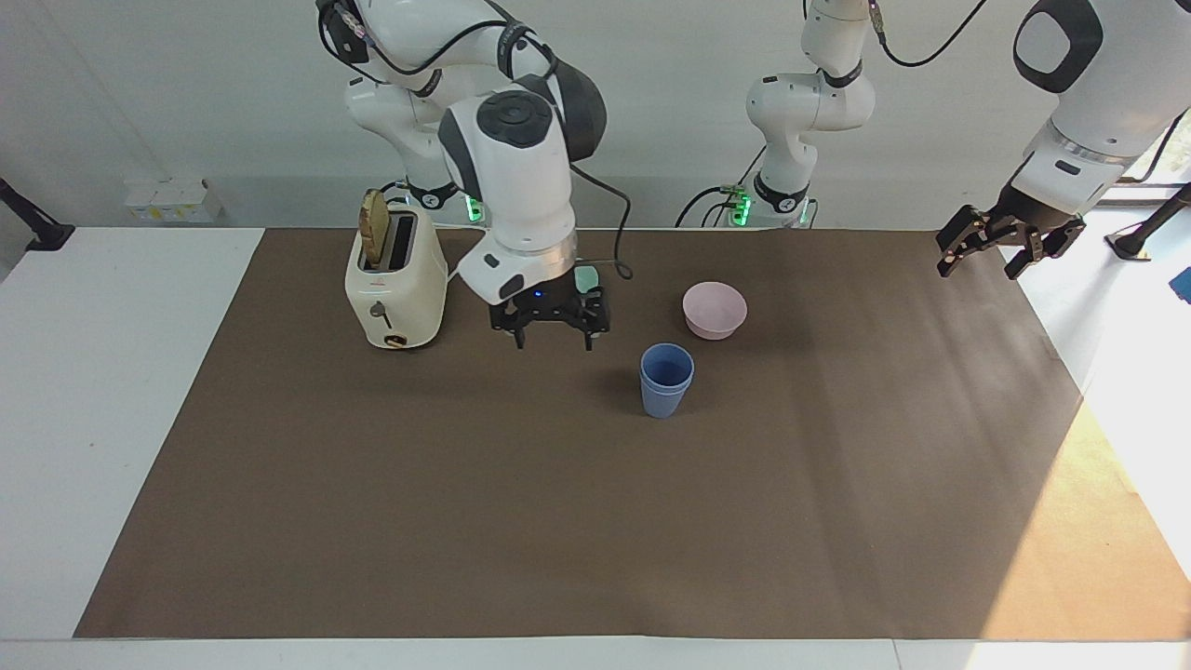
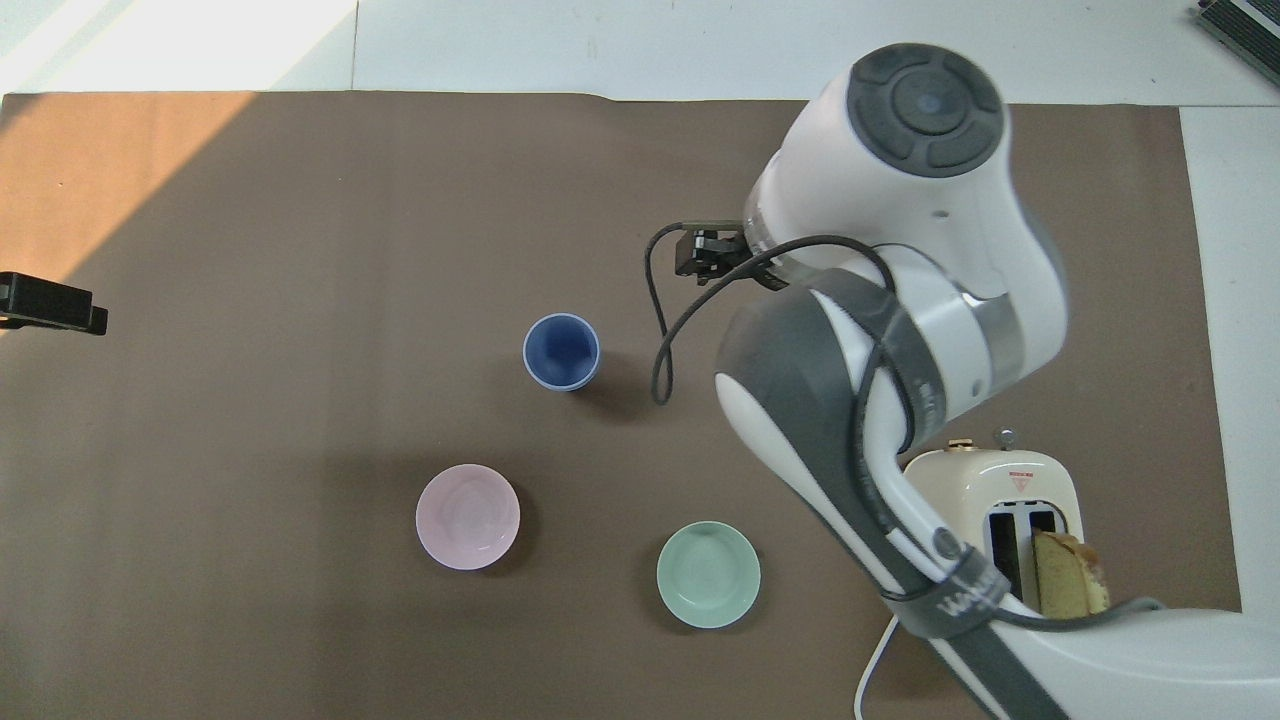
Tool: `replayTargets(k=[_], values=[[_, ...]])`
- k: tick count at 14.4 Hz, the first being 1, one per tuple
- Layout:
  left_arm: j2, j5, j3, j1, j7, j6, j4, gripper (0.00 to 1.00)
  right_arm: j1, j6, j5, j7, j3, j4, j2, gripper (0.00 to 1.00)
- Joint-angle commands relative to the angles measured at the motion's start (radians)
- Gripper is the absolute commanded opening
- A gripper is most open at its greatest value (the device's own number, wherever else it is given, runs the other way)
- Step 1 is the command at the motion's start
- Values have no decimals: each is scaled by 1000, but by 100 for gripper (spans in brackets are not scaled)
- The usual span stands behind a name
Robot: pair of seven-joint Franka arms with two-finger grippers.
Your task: Stack blue cups with both arms
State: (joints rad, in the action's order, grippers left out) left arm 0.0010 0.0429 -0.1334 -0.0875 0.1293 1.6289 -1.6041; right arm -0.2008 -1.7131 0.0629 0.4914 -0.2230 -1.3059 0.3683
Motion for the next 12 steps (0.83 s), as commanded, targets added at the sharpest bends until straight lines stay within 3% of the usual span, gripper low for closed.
replayTargets(k=[1,6,9,12], values=[[2,-23,5,5,4,-17,15,100,89,123,12,-135,-10,33,-47,100],[2,-23,5,5,6,-17,15,100,274,240,11,-314,4,24,-178,100],[2,-23,5,5,6,-17,15,100,372,242,-8,-407,2,-9,-196,100],[2,-23,5,6,6,-17,15,100,389,175,-9,-433,4,-102,-247,100]])
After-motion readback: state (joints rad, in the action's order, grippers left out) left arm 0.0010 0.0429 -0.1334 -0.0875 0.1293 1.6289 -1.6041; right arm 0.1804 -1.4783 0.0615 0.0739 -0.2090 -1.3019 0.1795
